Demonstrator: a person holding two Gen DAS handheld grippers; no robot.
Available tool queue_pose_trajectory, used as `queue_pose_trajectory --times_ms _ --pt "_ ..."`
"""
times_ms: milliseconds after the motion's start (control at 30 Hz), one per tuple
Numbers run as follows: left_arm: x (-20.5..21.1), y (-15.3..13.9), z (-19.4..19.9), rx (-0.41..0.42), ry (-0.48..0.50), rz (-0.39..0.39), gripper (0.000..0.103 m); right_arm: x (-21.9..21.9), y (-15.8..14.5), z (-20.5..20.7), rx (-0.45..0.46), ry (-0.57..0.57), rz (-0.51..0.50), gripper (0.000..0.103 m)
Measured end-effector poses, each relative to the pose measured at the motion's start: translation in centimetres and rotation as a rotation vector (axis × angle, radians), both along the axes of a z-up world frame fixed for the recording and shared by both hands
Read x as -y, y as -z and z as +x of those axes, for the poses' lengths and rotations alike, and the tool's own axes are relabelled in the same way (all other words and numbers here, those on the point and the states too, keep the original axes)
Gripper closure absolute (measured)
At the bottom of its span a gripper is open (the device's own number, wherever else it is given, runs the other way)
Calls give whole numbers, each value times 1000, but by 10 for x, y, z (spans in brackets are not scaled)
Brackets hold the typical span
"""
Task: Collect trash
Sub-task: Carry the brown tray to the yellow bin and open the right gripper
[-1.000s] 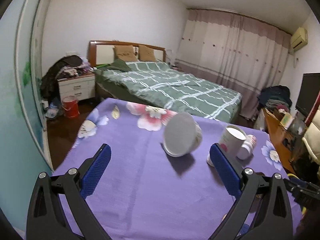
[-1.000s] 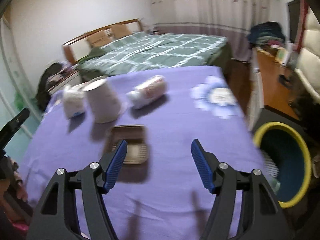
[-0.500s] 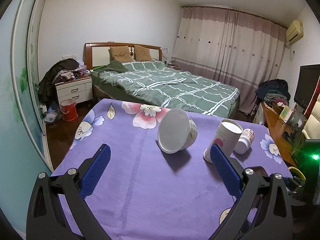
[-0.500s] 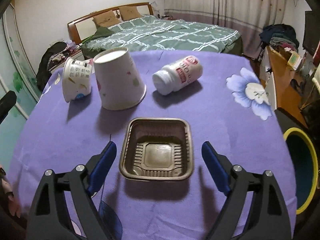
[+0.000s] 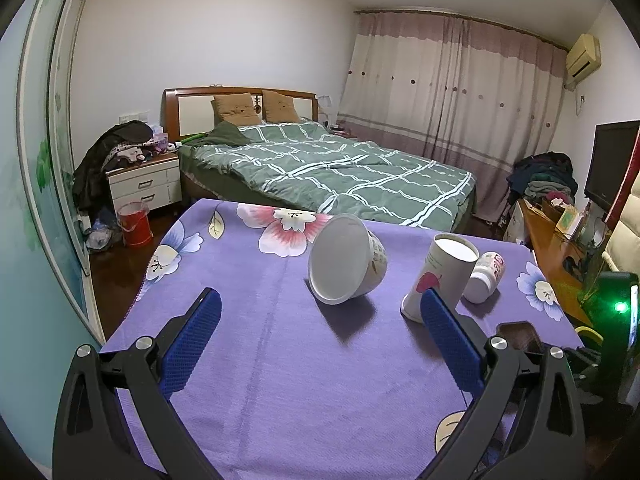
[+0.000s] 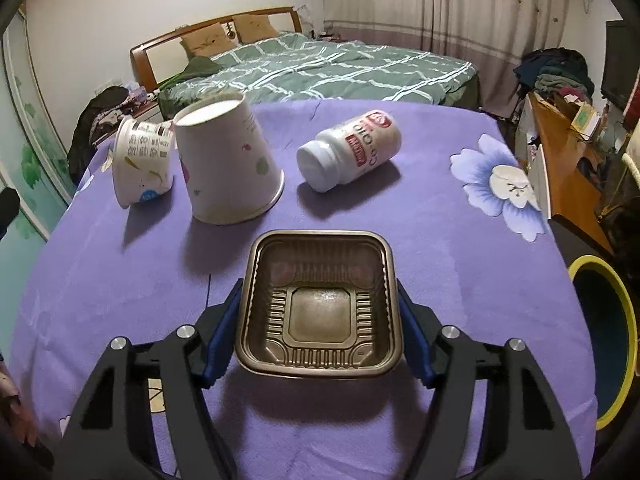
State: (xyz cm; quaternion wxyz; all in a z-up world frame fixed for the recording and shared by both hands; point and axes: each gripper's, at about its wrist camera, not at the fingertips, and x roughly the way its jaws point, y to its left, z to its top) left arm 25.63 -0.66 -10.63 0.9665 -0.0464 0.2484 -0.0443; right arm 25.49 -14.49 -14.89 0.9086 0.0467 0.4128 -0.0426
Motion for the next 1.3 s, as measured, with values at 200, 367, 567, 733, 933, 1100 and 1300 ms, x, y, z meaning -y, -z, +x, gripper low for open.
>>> queue_pose_trajectory --times_ms 200,367,567,733,933,1100,1300 --pt "5 3 3 -16 14 13 5 19 -14 -14 32 56 -20 37" --pt "9 3 1 -17 27 21 5 64 -27 -30 73 189 -32 37" --pt "10 5 2 -18 29 27 5 142 -36 -54 114 425 -19 37" --pt "13 7 3 -24 35 37 5 203 -42 -78 135 637 -26 37" --pt "17 10 5 -34 45 51 5 240 -37 -96 129 764 -8 36" --pt "18 12 8 -46 47 51 5 248 -31 -97 100 828 -52 31" --pt "20 15 11 -60 50 57 5 247 -27 -96 106 832 -63 24"
